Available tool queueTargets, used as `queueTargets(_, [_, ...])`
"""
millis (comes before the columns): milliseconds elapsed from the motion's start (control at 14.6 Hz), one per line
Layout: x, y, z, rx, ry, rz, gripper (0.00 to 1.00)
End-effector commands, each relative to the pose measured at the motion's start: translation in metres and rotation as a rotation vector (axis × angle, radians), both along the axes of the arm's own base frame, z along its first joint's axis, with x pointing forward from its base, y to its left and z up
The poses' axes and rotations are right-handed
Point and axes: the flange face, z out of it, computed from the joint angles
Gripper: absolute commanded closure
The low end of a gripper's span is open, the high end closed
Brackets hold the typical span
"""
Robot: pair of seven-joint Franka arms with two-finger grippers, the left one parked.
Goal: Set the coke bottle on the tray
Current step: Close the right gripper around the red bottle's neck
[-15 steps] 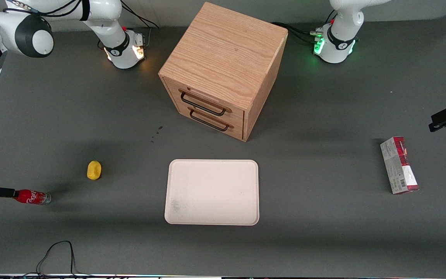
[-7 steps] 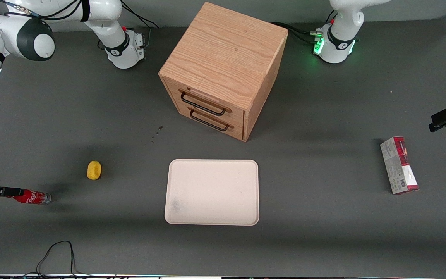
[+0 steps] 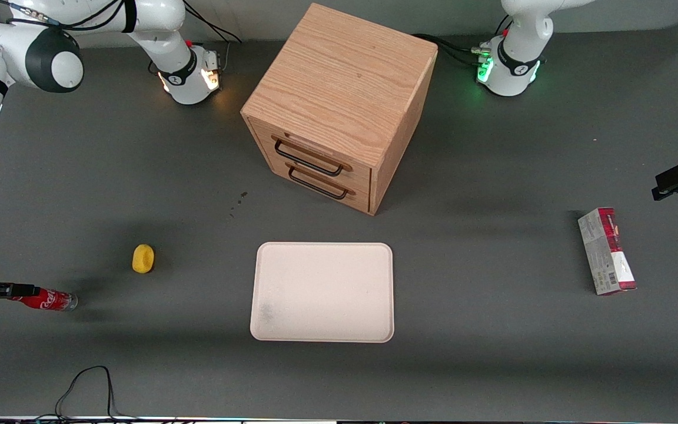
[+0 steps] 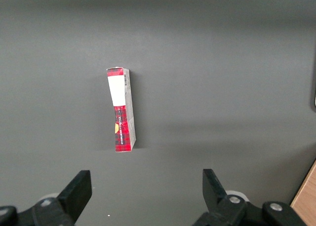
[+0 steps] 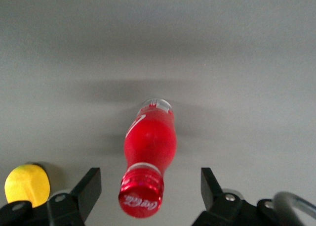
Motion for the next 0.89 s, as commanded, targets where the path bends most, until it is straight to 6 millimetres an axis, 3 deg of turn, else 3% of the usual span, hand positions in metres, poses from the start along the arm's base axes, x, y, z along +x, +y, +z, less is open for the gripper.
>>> queueTargets(0, [0.002,0.001,0.006,-0.014,-0.024,0.040,0.38])
queueTargets(137, [0.002,0.001,0.006,-0.014,-0.024,0.044,0.47])
queueTargets(274, [0.003,0.001,0.007,-0.013,-0.026,0.046,0.70])
queueTargets(479, [0.003,0.001,0.007,-0.012,-0.026,0.064,0.92])
queueTargets(616, [0.003,0.001,0.009,-0.014,-0.028,0.079,1.00])
queueTargets(821, [0.003,0.004,0.031,-0.021,-0.048,0.080,1.00])
